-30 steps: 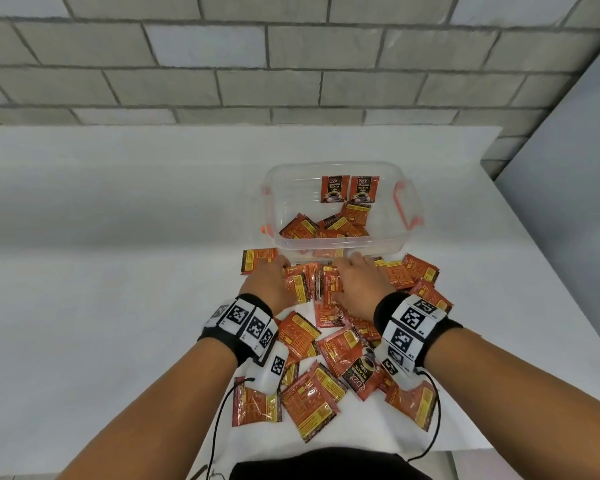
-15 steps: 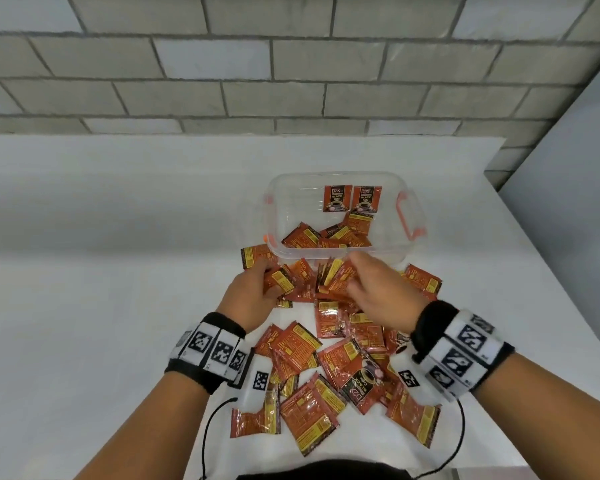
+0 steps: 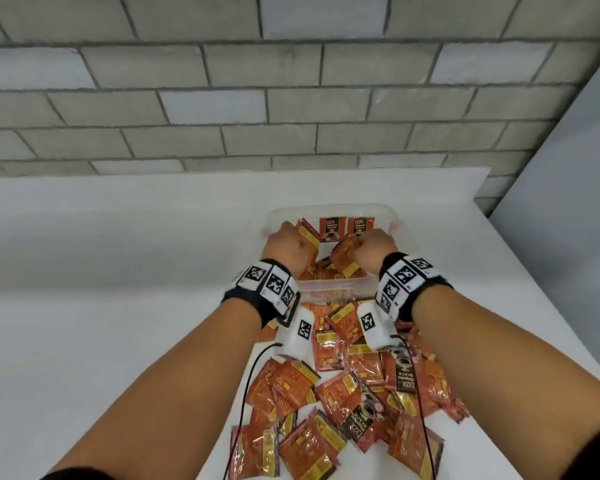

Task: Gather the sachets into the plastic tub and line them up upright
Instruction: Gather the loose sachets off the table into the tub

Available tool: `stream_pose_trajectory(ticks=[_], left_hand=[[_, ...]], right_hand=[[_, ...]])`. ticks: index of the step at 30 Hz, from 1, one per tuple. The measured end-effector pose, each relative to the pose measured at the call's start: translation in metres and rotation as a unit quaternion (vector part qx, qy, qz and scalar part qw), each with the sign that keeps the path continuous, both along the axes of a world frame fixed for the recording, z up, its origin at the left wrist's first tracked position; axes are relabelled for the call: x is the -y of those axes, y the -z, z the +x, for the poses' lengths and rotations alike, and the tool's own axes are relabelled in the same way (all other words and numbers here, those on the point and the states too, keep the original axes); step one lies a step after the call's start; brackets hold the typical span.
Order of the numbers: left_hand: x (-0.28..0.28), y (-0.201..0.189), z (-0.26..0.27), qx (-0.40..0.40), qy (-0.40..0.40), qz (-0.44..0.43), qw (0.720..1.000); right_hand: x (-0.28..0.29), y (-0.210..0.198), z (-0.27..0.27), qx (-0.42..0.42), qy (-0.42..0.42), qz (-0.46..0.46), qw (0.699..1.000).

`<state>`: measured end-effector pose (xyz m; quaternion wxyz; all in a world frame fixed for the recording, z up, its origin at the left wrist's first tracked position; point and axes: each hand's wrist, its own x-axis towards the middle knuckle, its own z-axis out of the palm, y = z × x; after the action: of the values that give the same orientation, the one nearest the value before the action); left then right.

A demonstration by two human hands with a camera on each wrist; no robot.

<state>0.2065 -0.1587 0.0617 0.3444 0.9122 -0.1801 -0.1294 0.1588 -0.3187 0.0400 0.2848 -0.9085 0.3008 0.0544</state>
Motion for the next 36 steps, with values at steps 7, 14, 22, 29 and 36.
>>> stream_pose_trajectory(ticks=[7, 14, 22, 29, 36], left_hand=[[0.019, 0.017, 0.013, -0.02, 0.041, 0.181, 0.982], [-0.046, 0.004, 0.007, 0.078, -0.024, 0.004, 0.997], [-0.119, 0.075, 0.016, -0.05, -0.071, 0.142, 0.986], [-0.094, 0.099, 0.012, -0.053, -0.04, 0.205, 0.977], [-0.105, 0.101, 0.018, -0.02, -0.066, 0.286, 0.956]], right_hand=[[0.006, 0.011, 0.01, -0.098, -0.008, 0.004, 0.995], [0.001, -0.023, -0.042, 0.063, -0.004, 0.046, 0.997], [0.015, 0.009, -0.127, -0.01, -0.026, 0.037, 0.999], [-0.006, 0.056, -0.104, -0.083, 0.014, -0.059, 0.995], [-0.013, 0.05, -0.104, -0.059, 0.024, -0.037, 0.997]])
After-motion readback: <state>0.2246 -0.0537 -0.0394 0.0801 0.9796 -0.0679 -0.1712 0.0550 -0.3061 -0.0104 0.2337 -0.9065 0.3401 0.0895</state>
